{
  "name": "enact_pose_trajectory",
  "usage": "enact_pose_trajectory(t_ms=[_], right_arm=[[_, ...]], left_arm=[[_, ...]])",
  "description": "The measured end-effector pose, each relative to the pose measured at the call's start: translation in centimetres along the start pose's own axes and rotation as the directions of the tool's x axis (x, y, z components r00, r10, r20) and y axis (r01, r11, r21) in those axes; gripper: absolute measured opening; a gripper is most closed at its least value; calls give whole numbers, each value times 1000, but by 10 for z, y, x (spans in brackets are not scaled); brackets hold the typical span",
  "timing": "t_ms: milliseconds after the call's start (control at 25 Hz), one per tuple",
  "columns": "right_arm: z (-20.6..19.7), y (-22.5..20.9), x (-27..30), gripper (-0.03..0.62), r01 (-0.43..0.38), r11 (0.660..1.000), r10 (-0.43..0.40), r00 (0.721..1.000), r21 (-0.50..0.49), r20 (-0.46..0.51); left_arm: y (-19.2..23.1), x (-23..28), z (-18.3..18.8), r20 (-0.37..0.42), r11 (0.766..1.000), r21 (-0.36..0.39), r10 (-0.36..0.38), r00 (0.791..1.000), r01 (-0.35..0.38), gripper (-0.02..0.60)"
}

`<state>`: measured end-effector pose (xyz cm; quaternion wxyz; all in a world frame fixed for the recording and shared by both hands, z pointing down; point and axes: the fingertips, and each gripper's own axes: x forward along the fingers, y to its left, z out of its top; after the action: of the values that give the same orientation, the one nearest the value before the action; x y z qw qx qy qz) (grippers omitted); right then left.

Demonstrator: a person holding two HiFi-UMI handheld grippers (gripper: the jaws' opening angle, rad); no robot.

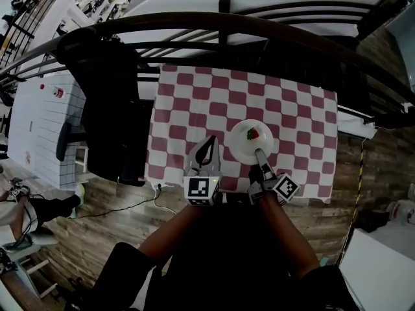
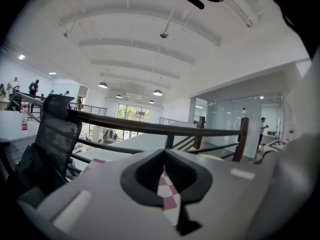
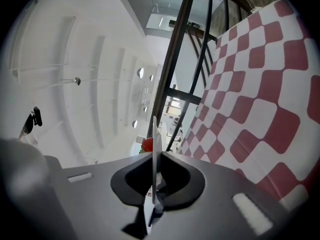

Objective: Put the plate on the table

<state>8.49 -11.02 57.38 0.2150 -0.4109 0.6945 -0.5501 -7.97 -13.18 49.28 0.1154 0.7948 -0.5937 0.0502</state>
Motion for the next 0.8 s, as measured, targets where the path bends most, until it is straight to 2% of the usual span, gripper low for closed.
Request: enact_pose_trajectory(t_ms=[200,480,600,720,800], right_arm=[[0,-16,16,15,-55,998,53,998,-34,-34],[-10,-53,34,15,-53,999,53,996,-8,-79],[-18,-71,37,15,-53,998,56,994,39,-91],[-20,-77,44,15,-58,998,59,991,18,-118],[-26,-89,48,15,-47,998,52,990,45,-130]], left_arm=[[-1,11,-7,-23,1000,18,16,1000,-16,9],[3,19,-16,-62,999,10,40,997,-39,9],[3,19,-14,-61,999,0,37,997,-37,9],[5,19,-15,-60,999,-2,41,997,-41,9],[10,20,-15,-62,999,1,51,997,-51,9]])
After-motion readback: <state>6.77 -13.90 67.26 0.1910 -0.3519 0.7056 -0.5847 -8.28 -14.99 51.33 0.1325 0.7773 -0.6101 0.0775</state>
